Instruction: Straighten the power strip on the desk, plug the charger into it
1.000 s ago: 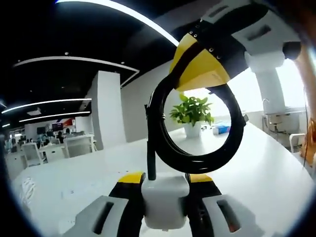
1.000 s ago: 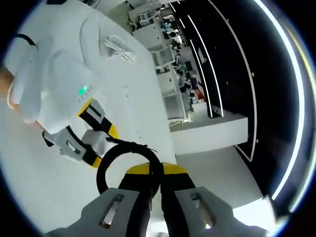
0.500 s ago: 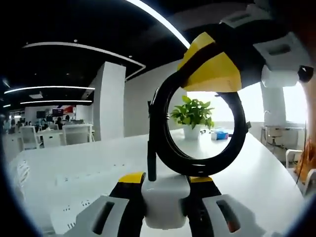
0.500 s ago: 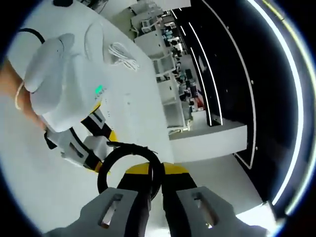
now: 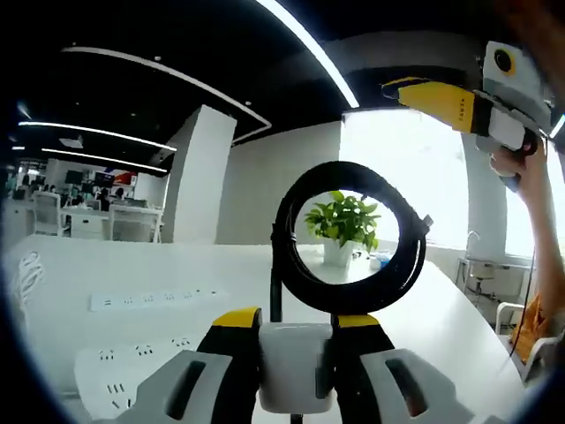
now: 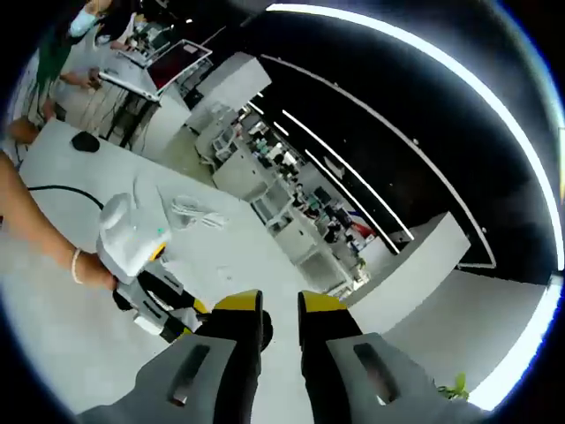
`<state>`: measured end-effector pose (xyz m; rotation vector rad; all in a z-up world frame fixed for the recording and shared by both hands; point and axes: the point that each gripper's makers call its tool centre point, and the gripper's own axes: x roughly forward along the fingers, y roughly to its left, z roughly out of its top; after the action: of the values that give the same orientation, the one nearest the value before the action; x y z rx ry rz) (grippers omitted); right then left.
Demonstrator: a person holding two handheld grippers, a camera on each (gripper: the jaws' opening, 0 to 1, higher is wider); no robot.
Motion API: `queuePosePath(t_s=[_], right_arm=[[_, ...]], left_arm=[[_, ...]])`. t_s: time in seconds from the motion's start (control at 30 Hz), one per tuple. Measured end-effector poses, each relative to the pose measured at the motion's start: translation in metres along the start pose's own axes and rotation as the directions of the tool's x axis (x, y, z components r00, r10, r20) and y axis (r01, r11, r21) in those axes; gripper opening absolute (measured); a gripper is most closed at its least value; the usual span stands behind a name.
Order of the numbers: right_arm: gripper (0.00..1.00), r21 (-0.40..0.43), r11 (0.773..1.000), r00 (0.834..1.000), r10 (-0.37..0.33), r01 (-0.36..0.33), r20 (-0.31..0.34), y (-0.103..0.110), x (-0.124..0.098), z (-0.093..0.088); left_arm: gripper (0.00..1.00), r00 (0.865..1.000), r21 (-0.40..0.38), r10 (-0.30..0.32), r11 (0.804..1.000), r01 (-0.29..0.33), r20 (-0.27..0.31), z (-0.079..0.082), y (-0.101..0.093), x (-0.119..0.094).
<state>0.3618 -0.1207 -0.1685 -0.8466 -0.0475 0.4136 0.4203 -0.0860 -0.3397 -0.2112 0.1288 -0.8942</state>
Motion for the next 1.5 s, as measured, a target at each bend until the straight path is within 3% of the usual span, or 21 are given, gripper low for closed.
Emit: queuePosePath(t_s=[0.07, 0.13, 0.27, 0.37, 0.47, 0.53, 0.57, 0.6, 0.63, 0.67, 0.73, 0.77, 0.83, 0.87, 0.9, 1.03, 1.23, 1.5], right_arm=[[0.15, 0.036, 0.999, 0.997, -0.028, 0.031, -0.070, -0.015, -0.001, -0.034], [0.16, 0.113, 0.992, 0.991, -0.034, 0.049, -0.128, -0.023, 0.006, -0.068], [0.16, 0.213, 0.977, 0.989, 0.026, 0.007, -0.148, -0.005, 0.010, -0.108], [0.16, 0.308, 0.951, 0.982, 0.062, -0.004, -0.179, 0.003, 0.016, -0.146], [0.21, 0.437, 0.899, 0.972, 0.139, -0.043, -0.190, 0.015, 0.021, -0.181], [0.24, 0.537, 0.833, 0.963, 0.236, -0.132, -0.128, 0.036, 0.024, -0.193], [0.25, 0.595, 0.791, 0.965, 0.243, -0.142, -0.093, 0.040, 0.027, -0.197], [0.27, 0.636, 0.751, 0.962, 0.267, -0.177, -0.048, 0.047, 0.030, -0.199], [0.30, 0.675, 0.695, 0.955, 0.292, -0.247, 0.049, 0.057, 0.035, -0.192], [0.32, 0.699, 0.664, 0.954, 0.288, -0.266, 0.089, 0.058, 0.038, -0.189], [0.33, 0.756, 0.568, 0.941, 0.275, -0.325, 0.198, 0.063, 0.047, -0.176], [0.33, 0.766, 0.542, 0.937, 0.247, -0.345, 0.247, 0.063, 0.051, -0.168], [0.31, 0.796, 0.474, 0.927, 0.195, -0.376, 0.321, 0.060, 0.062, -0.153], [0.29, 0.803, 0.436, 0.914, 0.180, -0.406, 0.364, 0.060, 0.066, -0.145], [0.29, 0.817, 0.380, 0.900, 0.153, -0.434, 0.407, 0.060, 0.070, -0.135], [0.29, 0.833, 0.244, 0.867, 0.080, -0.496, 0.492, 0.055, 0.080, -0.115], [0.23, 0.835, 0.237, 0.866, 0.073, -0.497, 0.495, 0.057, 0.084, -0.111], [0.17, 0.847, 0.146, 0.859, 0.046, -0.511, 0.511, 0.059, 0.082, -0.111]], left_arm=[[0.28, 1.000, 0.001, -0.003, 1.000, 0.003, -0.020, -0.006, 0.002, 0.000], [0.28, 0.995, 0.048, 0.027, 0.999, -0.023, -0.091, -0.022, 0.009, 0.001], [0.28, 0.992, 0.035, 0.014, 0.999, -0.010, -0.123, -0.039, 0.003, 0.007], [0.28, 0.992, 0.039, 0.005, 0.999, 0.000, -0.128, -0.041, -0.004, 0.007], [0.28, 0.992, 0.040, -0.001, 0.999, 0.006, -0.127, -0.040, -0.009, 0.004], [0.28, 0.993, 0.011, -0.014, 1.000, 0.015, -0.114, -0.037, -0.011, 0.002], [0.27, 0.994, -0.018, -0.022, 1.000, 0.020, -0.103, -0.035, -0.012, 0.001], [0.27, 0.995, -0.040, -0.038, 0.999, 0.034, -0.091, -0.033, -0.014, 0.001], [0.27, 0.996, -0.053, -0.037, 0.998, 0.032, -0.084, -0.031, -0.014, 0.000], [0.27, 0.996, -0.066, -0.041, 0.997, 0.036, -0.076, -0.028, -0.012, 0.001], [0.27, 0.996, -0.107, -0.069, 0.992, 0.062, -0.063, -0.026, -0.017, 0.001], [0.27, 0.996, -0.108, -0.070, 0.992, 0.064, -0.058, -0.025, -0.019, 0.001], [0.27, 0.993, -0.139, -0.107, 0.985, 0.101, -0.043, -0.020, -0.028, -0.001], [0.27, 0.992, -0.159, -0.123, 0.980, 0.117, -0.028, -0.017, -0.032, -0.001], [0.27, 0.989, -0.182, -0.144, 0.973, 0.139, -0.015, -0.014, -0.035, -0.002], [0.27, 0.987, -0.194, -0.160, 0.968, 0.157, 0.002, -0.008, -0.038, -0.004], [0.27, 0.982, -0.246, -0.183, 0.951, 0.187, 0.041, 0.001, -0.039, -0.009], [0.27, 0.978, -0.276, -0.203, 0.938, 0.210, 0.052, 0.001, -0.041, -0.010]])
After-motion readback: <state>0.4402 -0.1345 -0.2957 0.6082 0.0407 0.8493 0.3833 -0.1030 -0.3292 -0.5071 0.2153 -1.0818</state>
